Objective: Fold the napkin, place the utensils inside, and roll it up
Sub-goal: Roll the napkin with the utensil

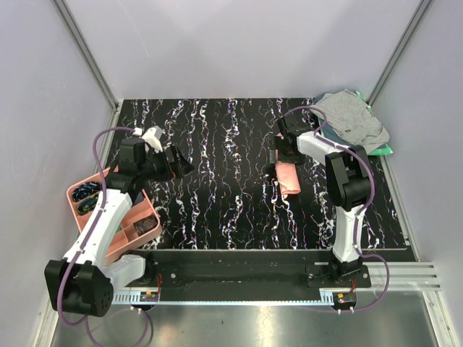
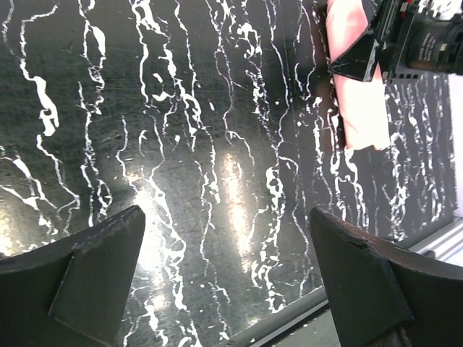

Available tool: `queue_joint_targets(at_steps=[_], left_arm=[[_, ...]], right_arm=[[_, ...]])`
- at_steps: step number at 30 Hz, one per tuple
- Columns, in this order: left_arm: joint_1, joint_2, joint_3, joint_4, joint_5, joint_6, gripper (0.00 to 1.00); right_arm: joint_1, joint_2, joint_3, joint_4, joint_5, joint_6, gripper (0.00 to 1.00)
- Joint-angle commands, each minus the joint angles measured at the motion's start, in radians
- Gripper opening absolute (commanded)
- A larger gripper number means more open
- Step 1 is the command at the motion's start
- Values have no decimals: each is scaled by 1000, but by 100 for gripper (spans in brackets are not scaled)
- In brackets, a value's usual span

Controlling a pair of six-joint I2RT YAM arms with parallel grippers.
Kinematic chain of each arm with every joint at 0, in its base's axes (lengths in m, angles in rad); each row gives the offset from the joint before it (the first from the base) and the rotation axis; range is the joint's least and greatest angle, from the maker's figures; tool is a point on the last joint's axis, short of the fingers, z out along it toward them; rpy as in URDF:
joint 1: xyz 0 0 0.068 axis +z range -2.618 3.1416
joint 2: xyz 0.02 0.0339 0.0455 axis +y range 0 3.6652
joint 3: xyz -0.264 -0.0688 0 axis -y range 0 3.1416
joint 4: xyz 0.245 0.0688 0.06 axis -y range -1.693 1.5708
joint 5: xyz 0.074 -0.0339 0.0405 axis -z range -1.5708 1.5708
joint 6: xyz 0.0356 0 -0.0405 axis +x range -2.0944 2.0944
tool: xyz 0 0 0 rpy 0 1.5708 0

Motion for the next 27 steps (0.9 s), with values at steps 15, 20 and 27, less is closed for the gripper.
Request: queue_joint_targets(at_steps=[15,20,27], left_arm=[[23,-249,-37,87,-71,147,99],[21,-319,-94,155,-75,145,99],[23,-336,-123,178,-95,140,99]], right_arm=[[3,-691,-458,399,-92,-146,100],[3,-872,-675,609,-74,-177,100],[3,-951,-798,683,-77,-200,100]])
